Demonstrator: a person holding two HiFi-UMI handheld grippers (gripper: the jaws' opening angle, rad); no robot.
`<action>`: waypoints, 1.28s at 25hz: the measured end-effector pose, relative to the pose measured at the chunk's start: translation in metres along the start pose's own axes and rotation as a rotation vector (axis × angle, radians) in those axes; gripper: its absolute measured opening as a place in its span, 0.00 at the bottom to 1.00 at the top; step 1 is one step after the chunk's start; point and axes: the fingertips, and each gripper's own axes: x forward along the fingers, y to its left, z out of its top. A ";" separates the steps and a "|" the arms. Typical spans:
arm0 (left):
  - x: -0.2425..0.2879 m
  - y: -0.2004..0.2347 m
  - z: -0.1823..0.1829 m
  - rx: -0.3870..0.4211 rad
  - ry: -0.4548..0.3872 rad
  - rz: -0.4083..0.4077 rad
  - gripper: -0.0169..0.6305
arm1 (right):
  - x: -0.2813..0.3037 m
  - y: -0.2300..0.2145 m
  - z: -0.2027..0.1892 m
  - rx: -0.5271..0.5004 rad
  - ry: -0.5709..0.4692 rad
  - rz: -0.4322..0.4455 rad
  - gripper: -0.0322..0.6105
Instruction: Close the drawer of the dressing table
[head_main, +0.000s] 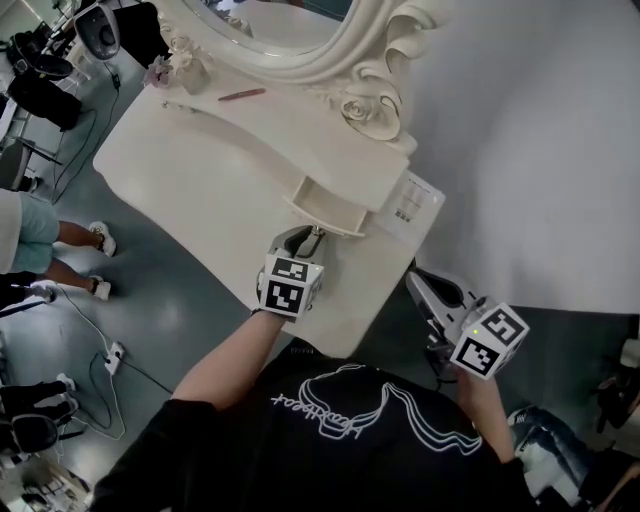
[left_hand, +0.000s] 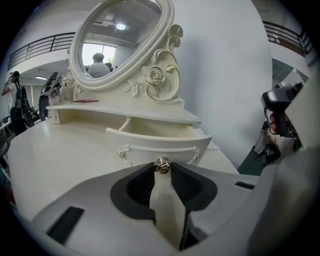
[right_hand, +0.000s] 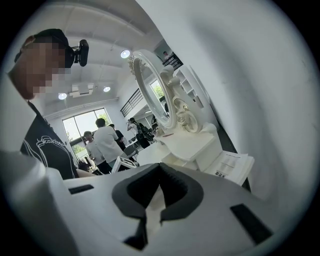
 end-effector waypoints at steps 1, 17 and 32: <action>0.000 0.000 0.001 0.004 -0.003 0.002 0.18 | 0.000 0.001 0.000 -0.003 0.001 0.004 0.05; 0.001 0.000 -0.001 -0.006 0.021 -0.006 0.17 | -0.001 -0.003 0.005 -0.016 -0.015 0.008 0.05; 0.000 0.000 0.006 -0.013 0.008 0.016 0.17 | -0.011 -0.014 0.006 0.009 -0.044 -0.010 0.05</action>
